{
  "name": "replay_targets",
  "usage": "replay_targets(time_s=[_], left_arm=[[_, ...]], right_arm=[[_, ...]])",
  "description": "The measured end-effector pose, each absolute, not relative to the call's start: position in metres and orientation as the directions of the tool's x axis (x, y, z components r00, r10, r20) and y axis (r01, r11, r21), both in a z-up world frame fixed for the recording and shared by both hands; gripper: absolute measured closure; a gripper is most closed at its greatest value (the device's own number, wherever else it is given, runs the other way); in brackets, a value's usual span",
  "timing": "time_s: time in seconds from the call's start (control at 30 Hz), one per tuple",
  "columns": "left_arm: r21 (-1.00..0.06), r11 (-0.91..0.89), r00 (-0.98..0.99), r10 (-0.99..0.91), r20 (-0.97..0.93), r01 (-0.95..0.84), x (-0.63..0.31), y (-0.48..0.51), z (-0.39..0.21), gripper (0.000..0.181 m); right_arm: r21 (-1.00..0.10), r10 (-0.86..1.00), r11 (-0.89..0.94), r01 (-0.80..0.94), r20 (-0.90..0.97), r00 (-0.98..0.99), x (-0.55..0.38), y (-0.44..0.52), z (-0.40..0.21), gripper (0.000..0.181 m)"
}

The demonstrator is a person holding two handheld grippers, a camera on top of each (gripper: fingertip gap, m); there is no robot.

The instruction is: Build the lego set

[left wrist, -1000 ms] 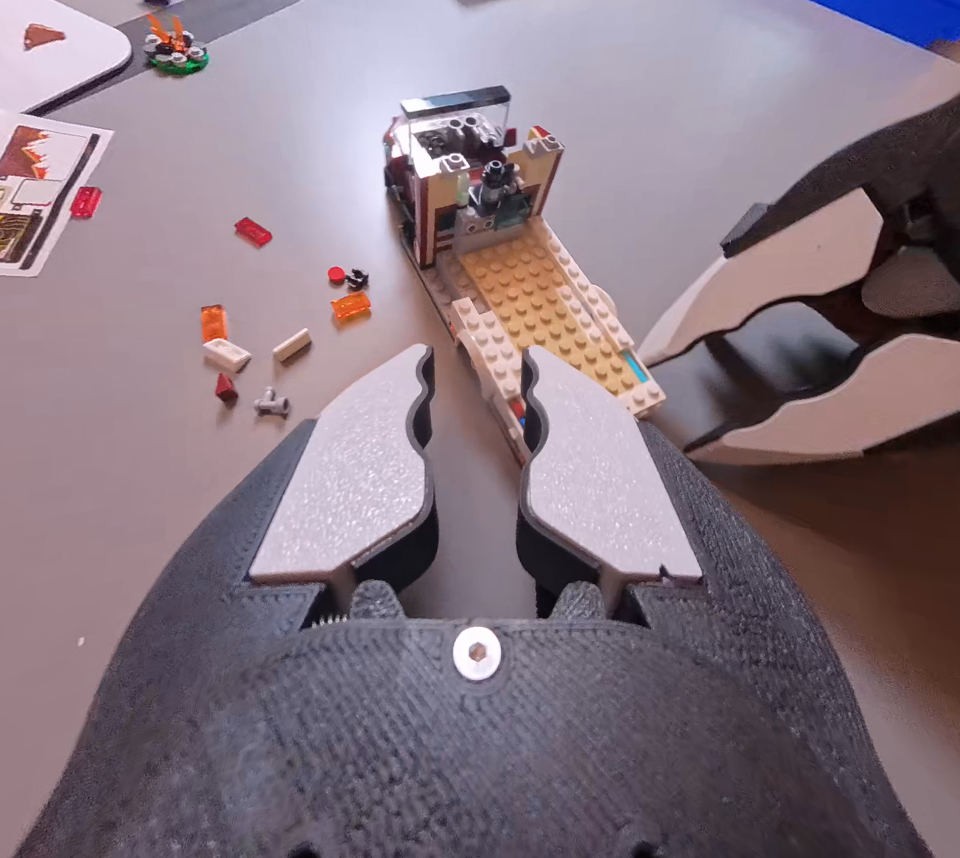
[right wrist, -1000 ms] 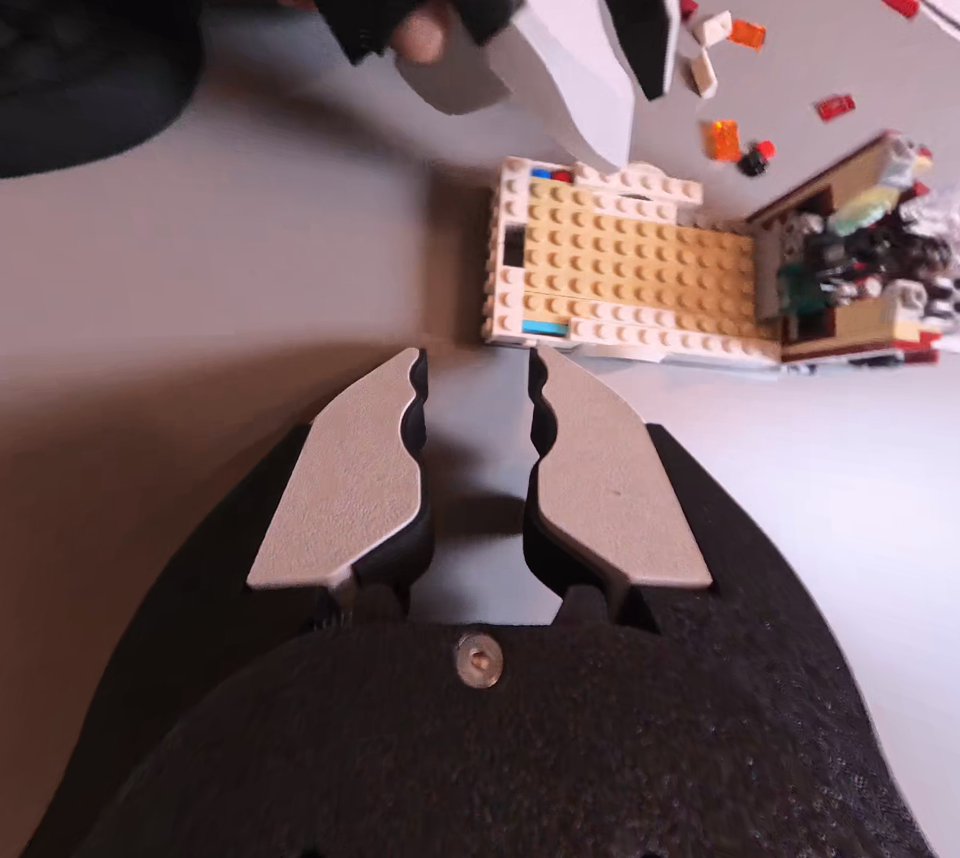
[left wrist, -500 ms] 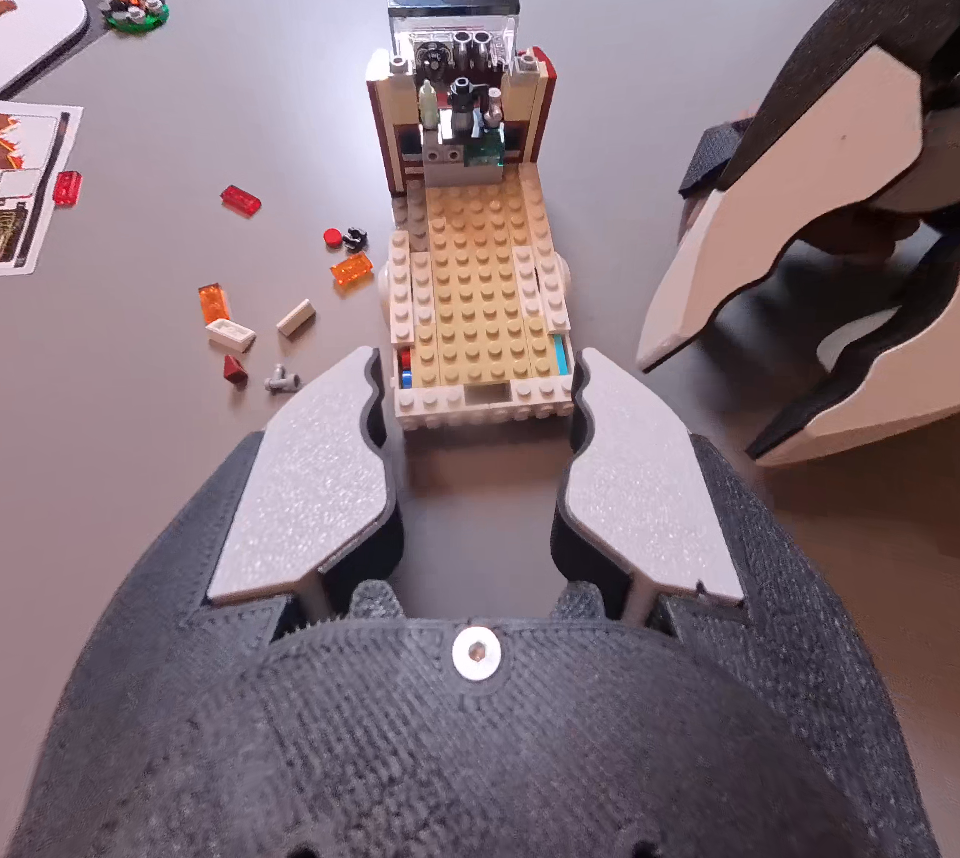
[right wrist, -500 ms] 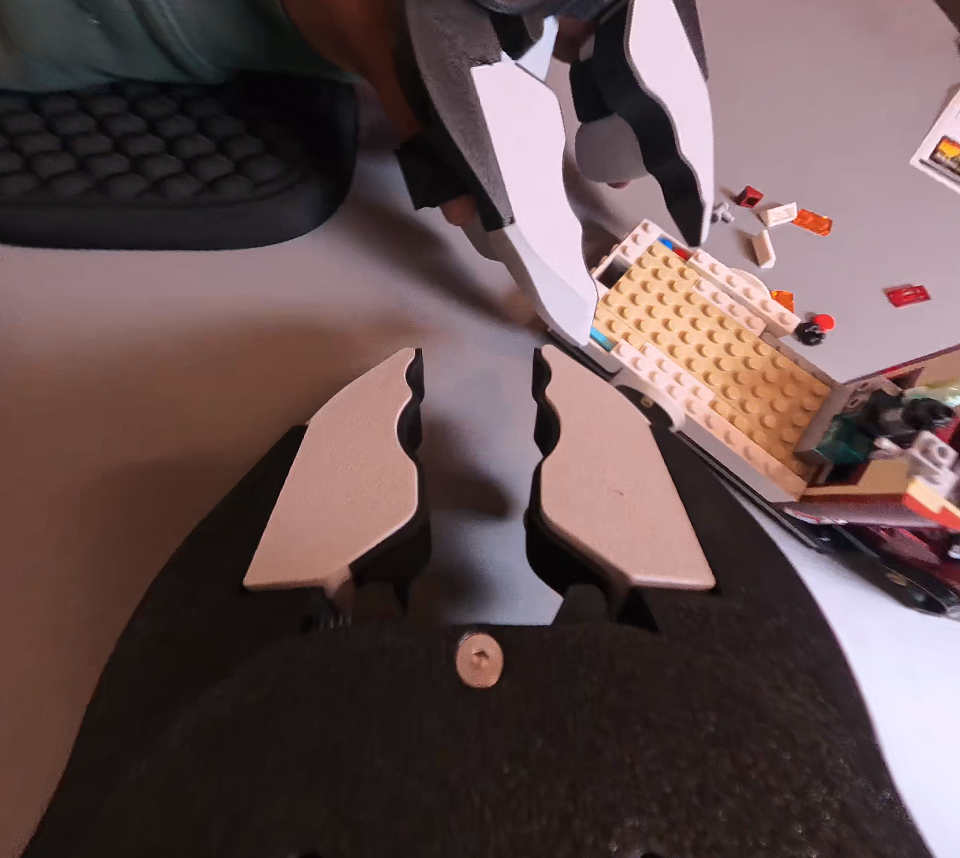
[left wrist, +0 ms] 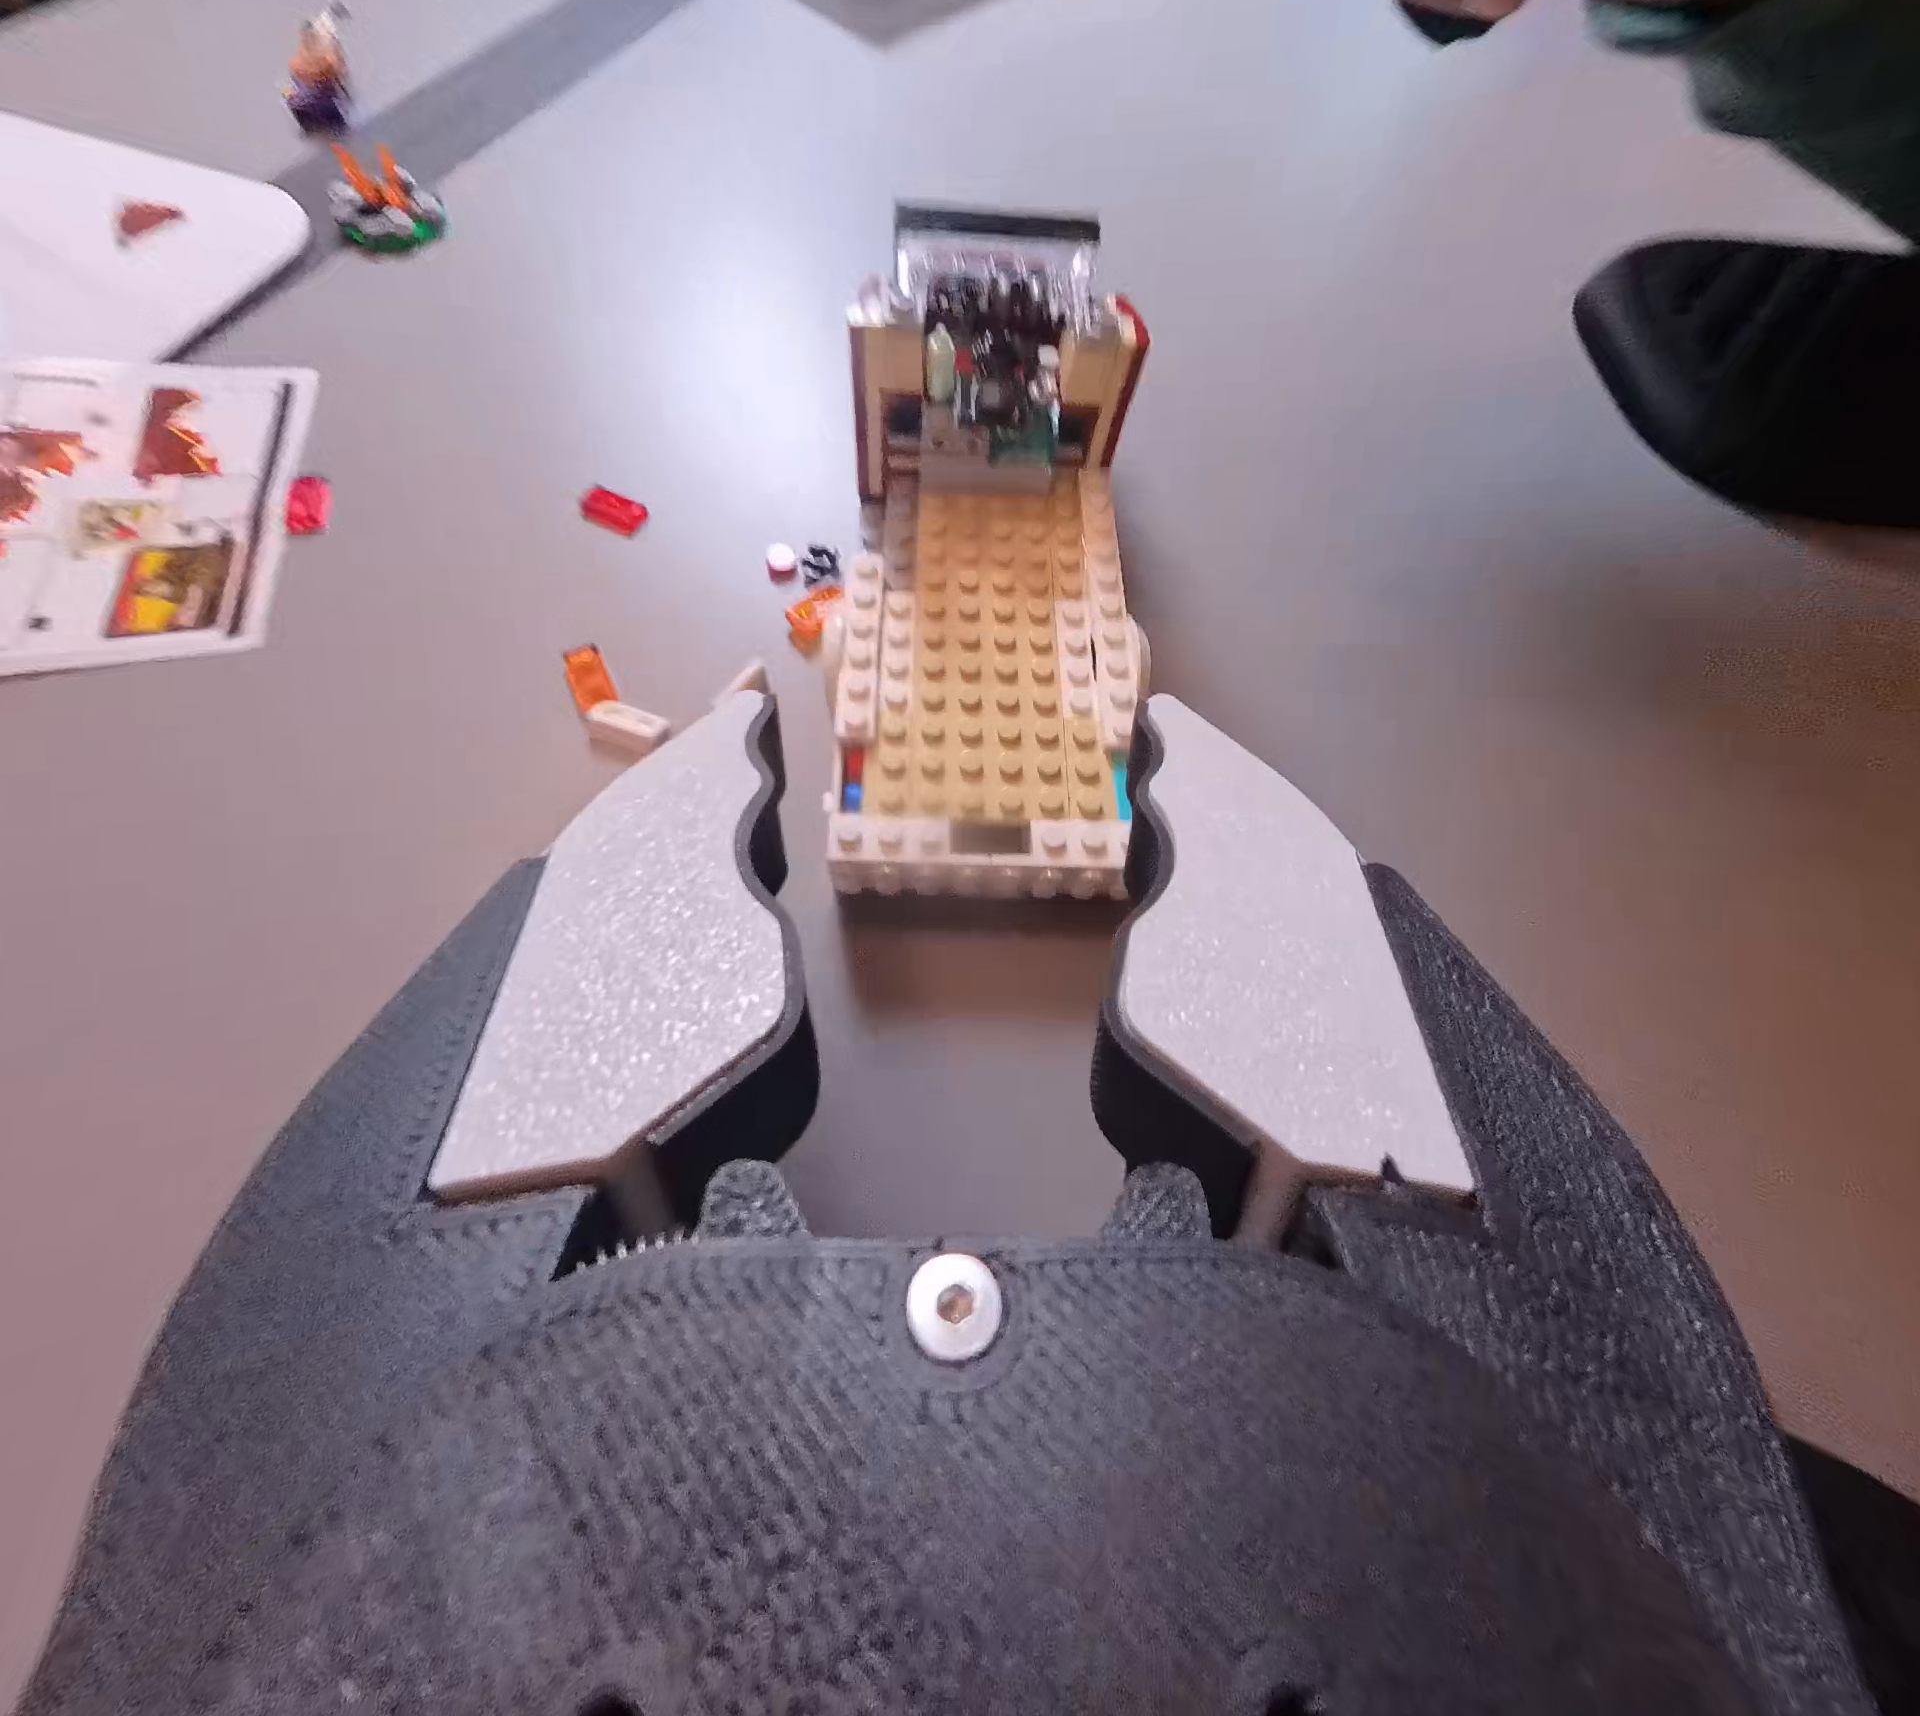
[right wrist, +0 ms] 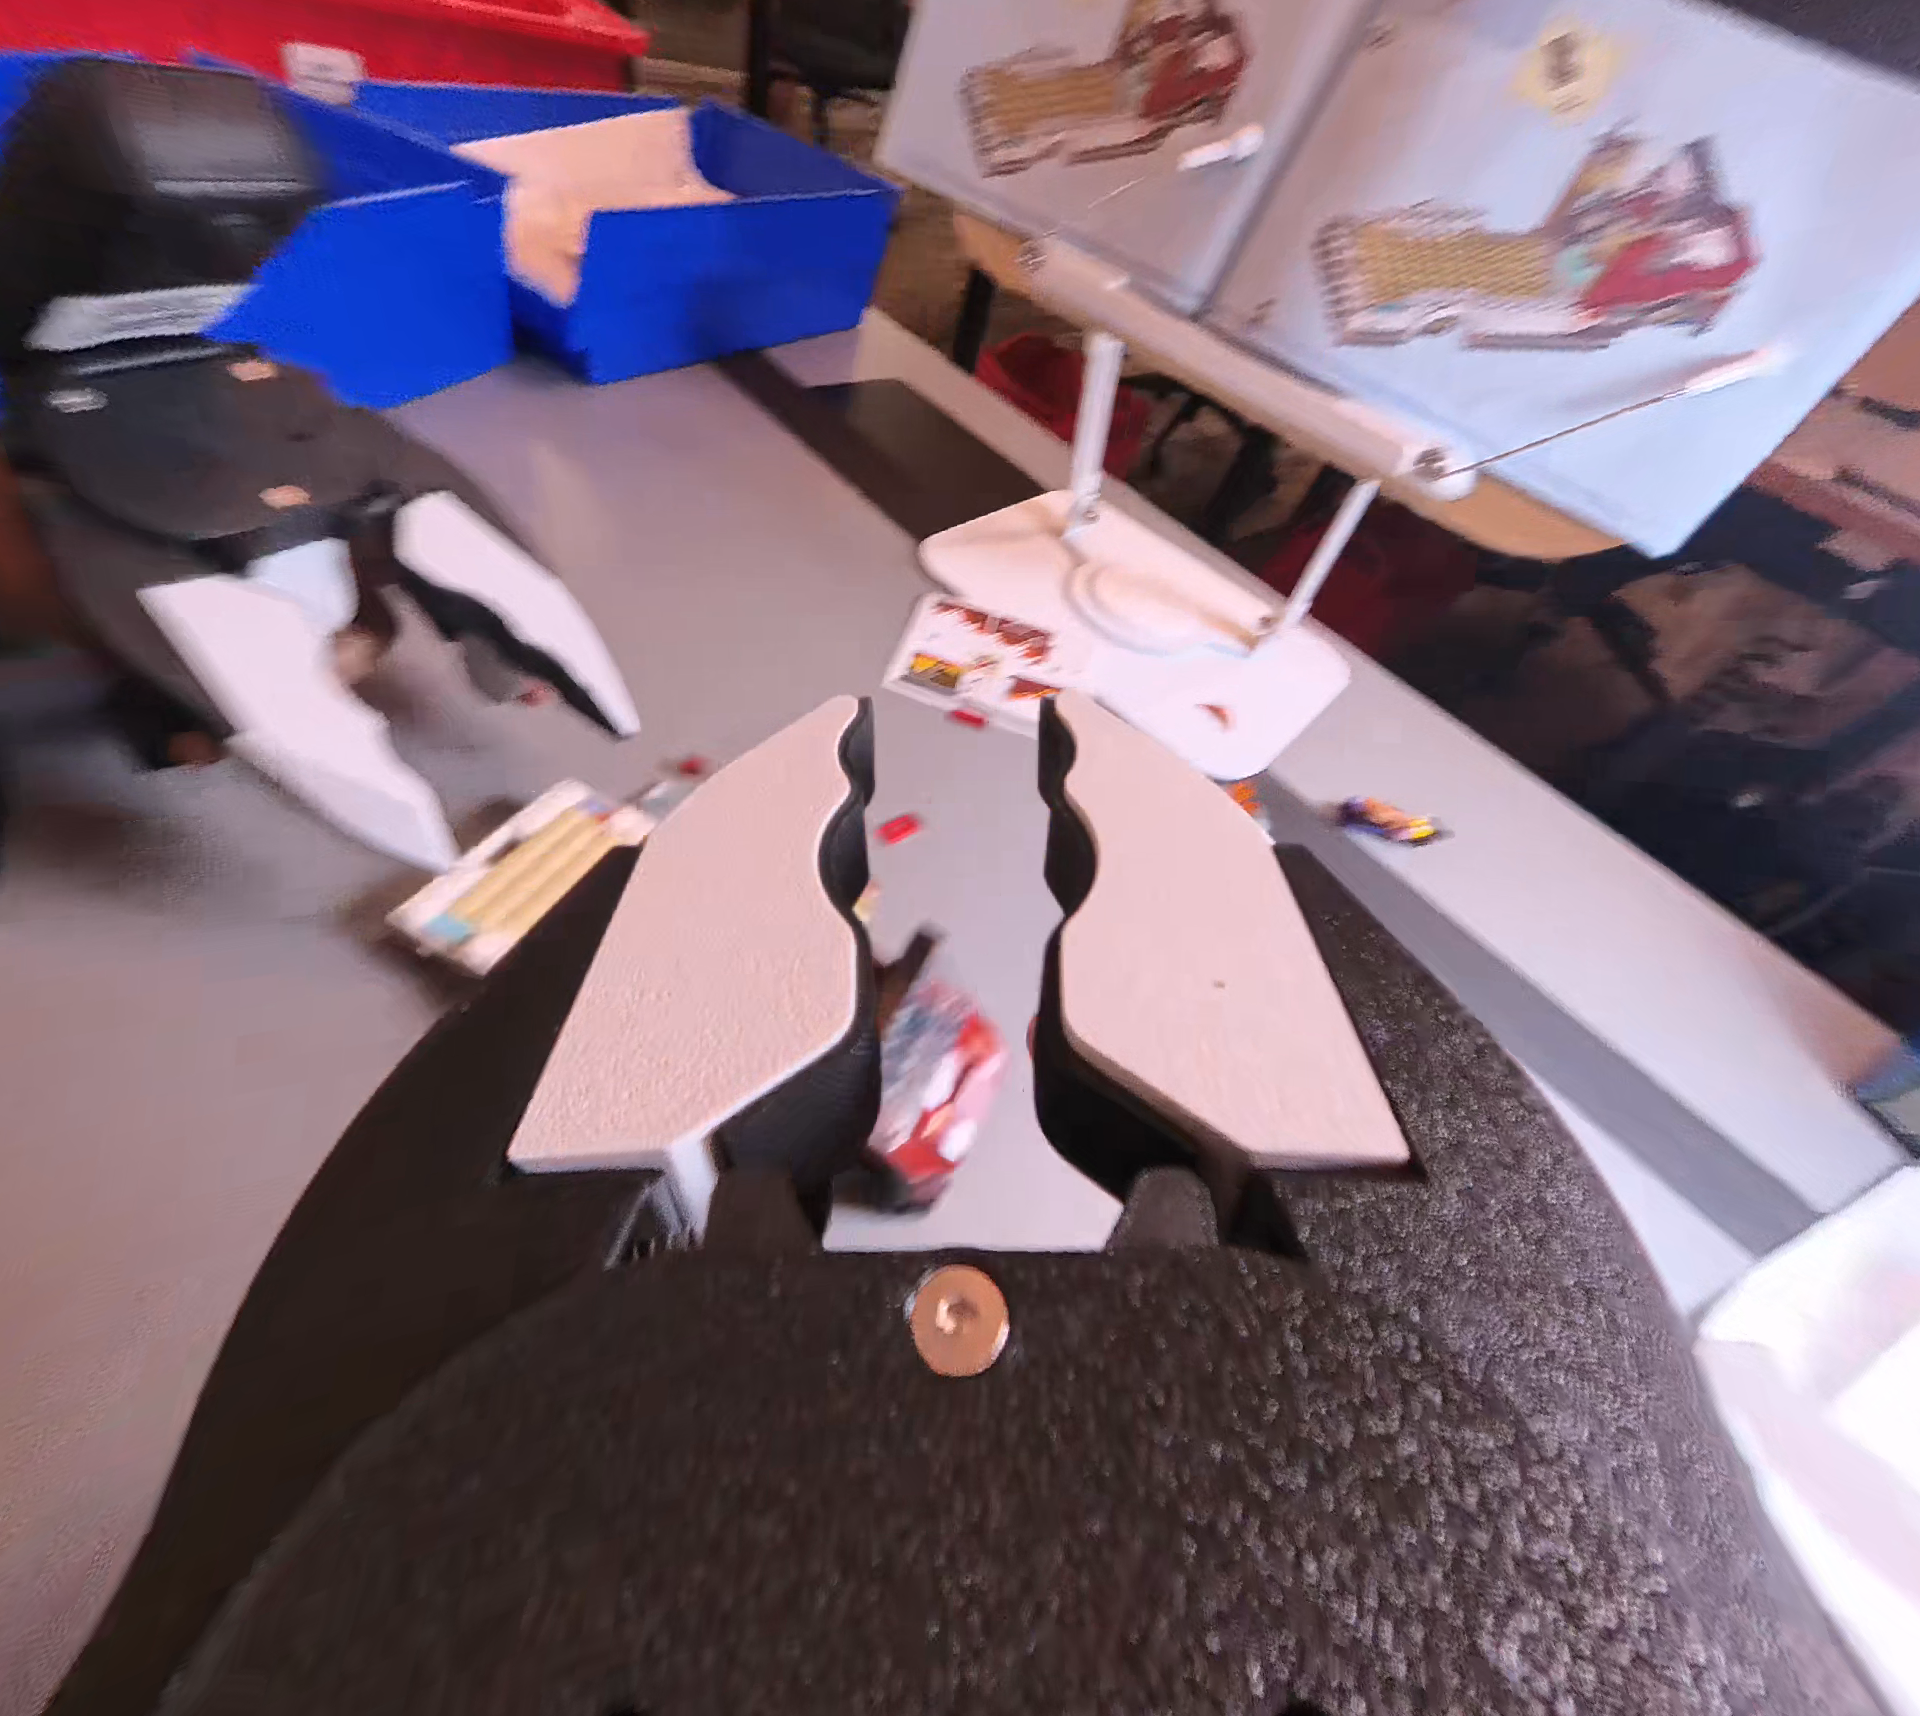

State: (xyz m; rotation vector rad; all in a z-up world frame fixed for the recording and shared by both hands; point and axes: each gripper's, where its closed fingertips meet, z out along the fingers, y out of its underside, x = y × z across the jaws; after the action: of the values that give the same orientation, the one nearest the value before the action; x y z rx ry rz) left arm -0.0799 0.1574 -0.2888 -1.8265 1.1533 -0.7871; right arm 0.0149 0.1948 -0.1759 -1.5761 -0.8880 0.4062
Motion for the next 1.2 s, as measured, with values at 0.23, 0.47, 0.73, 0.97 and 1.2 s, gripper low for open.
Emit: replay_targets(time_s=[0.23,0.47,0.73,0.97,1.2], left_arm=[[-0.987,-0.109,0.590,-0.807,0.020,-0.117,-0.093,0.193,-0.232,0.139],[-0.989,-0.026,0.711,-0.698,-0.086,-0.145,-0.119,0.202,-0.237,0.149],[-0.985,-0.040,0.706,-0.702,-0.090,-0.166,-0.117,0.205,-0.244,0.152],[-0.984,-0.045,0.711,-0.696,-0.094,-0.174,-0.119,0.205,-0.246,0.153],[-0.981,-0.054,0.702,-0.706,-0.094,-0.185,-0.117,0.205,-0.250,0.154]], right_arm=[[-0.978,0.516,-0.043,0.202,0.151,0.843,0.046,0.377,-0.132,0.151],[-0.986,0.414,-0.166,-0.010,-0.079,0.907,0.046,0.470,-0.132,0.170],[-0.967,0.417,-0.171,-0.186,-0.242,0.876,0.060,0.462,-0.156,0.173],[-0.893,0.462,-0.240,-0.380,-0.450,0.765,0.061,0.458,-0.173,0.172],[-0.862,0.527,-0.306,-0.403,-0.506,0.683,0.060,0.452,-0.180,0.164]])
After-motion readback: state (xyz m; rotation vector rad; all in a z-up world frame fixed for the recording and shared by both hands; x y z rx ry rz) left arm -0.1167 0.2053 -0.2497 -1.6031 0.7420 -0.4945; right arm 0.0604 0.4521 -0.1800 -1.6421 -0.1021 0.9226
